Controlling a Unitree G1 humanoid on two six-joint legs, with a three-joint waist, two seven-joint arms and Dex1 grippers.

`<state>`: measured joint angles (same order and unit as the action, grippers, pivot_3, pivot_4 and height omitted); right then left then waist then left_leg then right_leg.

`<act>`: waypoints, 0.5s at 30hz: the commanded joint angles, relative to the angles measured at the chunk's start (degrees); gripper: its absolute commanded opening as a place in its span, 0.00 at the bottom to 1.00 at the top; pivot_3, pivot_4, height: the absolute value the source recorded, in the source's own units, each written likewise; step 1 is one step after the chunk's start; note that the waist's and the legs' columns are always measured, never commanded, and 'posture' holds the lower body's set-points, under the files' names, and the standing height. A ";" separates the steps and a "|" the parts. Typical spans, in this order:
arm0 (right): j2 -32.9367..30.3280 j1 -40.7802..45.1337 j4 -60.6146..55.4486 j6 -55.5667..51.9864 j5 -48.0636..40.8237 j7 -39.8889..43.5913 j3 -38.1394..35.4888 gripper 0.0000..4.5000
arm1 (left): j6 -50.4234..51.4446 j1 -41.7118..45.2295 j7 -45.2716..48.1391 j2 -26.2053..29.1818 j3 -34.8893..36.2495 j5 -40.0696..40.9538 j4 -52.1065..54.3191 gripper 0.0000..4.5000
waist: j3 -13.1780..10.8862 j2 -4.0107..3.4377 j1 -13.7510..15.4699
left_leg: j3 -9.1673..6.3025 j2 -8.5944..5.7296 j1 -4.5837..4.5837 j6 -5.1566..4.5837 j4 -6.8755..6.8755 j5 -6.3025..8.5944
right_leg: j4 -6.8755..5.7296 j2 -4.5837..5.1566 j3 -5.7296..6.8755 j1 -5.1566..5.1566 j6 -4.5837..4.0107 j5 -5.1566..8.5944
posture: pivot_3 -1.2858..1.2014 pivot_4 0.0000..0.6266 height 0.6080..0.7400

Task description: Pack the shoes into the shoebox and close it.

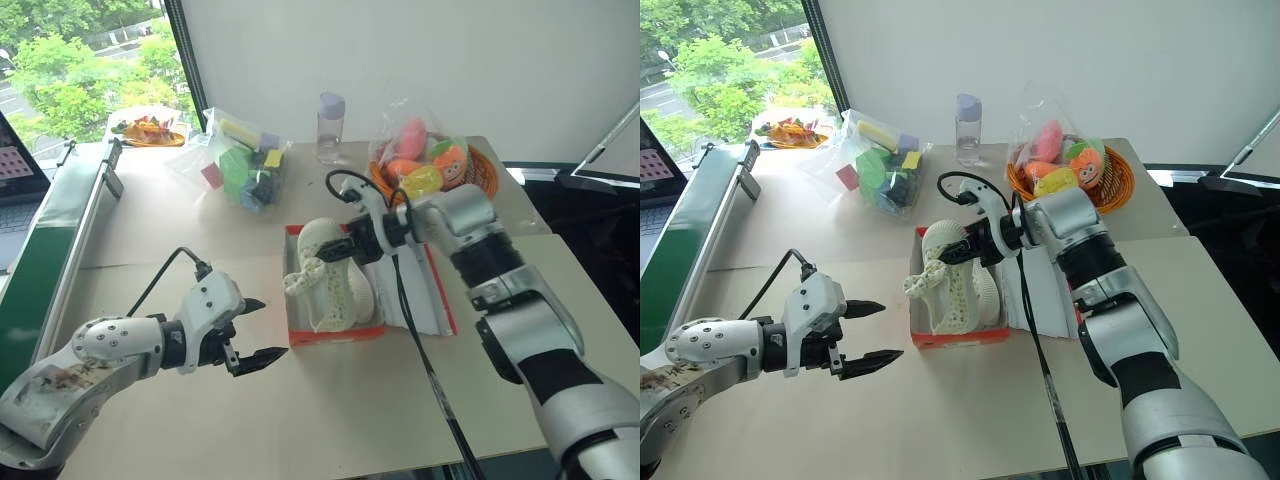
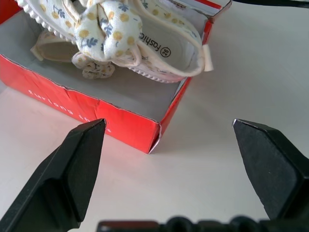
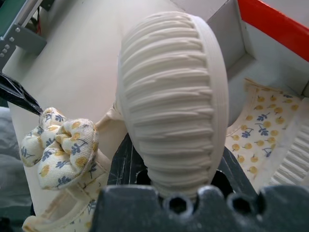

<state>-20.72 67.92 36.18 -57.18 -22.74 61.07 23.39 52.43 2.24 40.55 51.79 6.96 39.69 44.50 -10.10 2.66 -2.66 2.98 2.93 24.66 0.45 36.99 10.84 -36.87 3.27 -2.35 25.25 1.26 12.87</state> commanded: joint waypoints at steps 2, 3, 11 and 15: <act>4.26 2.95 9.63 9.44 6.18 4.81 1.92 0.11 | -0.39 -0.57 -0.85 0.25 1.77 0.90 2.95 1.00 | 0.00 0.00 0.12 | 0.00 0.00 0.00 0.00 0.00 0.00 | 0.00 0.00 0.00 0.00 0.00 0.00 | 0.52 0.24 1.00; 5.09 3.30 11.47 10.66 7.26 5.30 1.97 0.11 | -0.32 -0.75 -0.93 0.32 1.90 1.02 3.11 1.00 | 0.00 0.00 0.13 | 0.00 0.00 0.00 0.00 0.00 0.00 | 0.01 0.01 0.00 -0.01 0.00 0.00 | 0.52 0.24 1.00; 10.57 3.52 26.71 23.70 20.26 -3.49 3.89 0.11 | 0.87 -3.90 -0.93 2.40 2.72 1.94 5.87 1.00 | 0.00 0.00 0.20 | 0.00 0.00 -0.05 0.02 0.00 0.01 | -0.04 0.01 0.02 -0.04 -0.01 0.00 | 0.52 0.24 1.00; 11.56 1.09 31.43 29.20 26.97 -13.10 5.56 0.11 | 0.87 -4.06 -1.42 2.30 2.29 2.21 6.45 1.00 | 0.02 0.01 0.59 | 0.00 -0.04 -0.14 0.03 0.02 0.00 | -0.05 0.07 0.04 -0.15 -0.01 0.00 | 0.52 0.24 1.00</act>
<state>-7.98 71.16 64.10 -31.10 -2.37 55.72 26.70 53.67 -2.00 39.34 53.88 8.53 41.01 48.66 -10.08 2.66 -2.07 2.99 2.89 24.42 0.47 37.01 10.84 -36.91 3.35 -2.31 25.02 1.26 12.87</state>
